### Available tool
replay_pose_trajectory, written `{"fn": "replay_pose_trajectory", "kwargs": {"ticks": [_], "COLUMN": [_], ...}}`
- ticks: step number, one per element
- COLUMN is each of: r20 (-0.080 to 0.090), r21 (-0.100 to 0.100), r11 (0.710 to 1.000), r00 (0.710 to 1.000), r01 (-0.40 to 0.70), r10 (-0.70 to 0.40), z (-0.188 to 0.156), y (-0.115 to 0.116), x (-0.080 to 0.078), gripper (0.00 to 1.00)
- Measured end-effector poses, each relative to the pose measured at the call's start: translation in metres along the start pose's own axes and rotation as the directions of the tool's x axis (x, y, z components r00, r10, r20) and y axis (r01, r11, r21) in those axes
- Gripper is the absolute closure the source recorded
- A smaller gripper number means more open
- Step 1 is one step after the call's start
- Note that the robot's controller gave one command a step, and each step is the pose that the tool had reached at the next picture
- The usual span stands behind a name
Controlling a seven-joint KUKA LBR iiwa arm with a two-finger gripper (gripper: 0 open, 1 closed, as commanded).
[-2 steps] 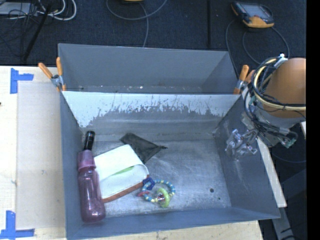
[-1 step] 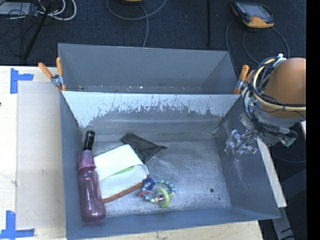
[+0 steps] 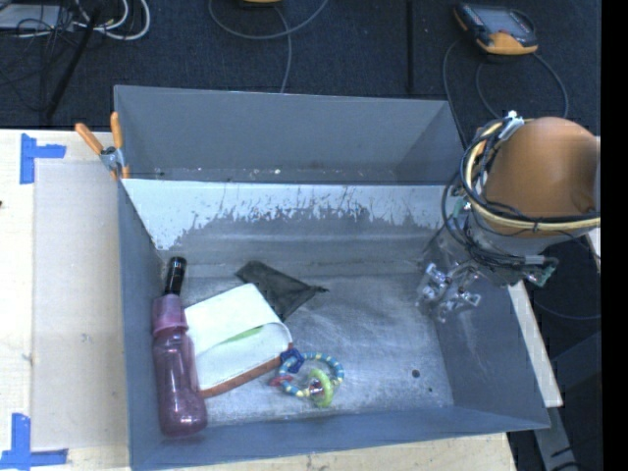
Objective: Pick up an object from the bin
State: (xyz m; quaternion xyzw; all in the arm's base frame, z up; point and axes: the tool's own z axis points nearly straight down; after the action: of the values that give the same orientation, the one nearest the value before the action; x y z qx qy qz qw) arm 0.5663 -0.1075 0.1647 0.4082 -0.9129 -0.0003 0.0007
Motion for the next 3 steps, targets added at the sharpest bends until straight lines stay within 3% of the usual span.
{"fn": "replay_pose_trajectory", "kwargs": {"ticks": [1, 2, 3], "r20": [0.004, 0.003, 0.002], "r21": [-0.002, 0.000, 0.002], "r11": [0.995, 0.998, 0.958], "r00": [0.995, 0.998, 0.958], "r01": [0.096, 0.064, 0.286], "r10": [-0.096, -0.064, -0.286], "z": [-0.006, -0.014, -0.016], "y": [0.023, 0.007, 0.004], "x": [-0.024, -0.020, -0.029], "gripper": [1.00, 1.00, 1.00]}}
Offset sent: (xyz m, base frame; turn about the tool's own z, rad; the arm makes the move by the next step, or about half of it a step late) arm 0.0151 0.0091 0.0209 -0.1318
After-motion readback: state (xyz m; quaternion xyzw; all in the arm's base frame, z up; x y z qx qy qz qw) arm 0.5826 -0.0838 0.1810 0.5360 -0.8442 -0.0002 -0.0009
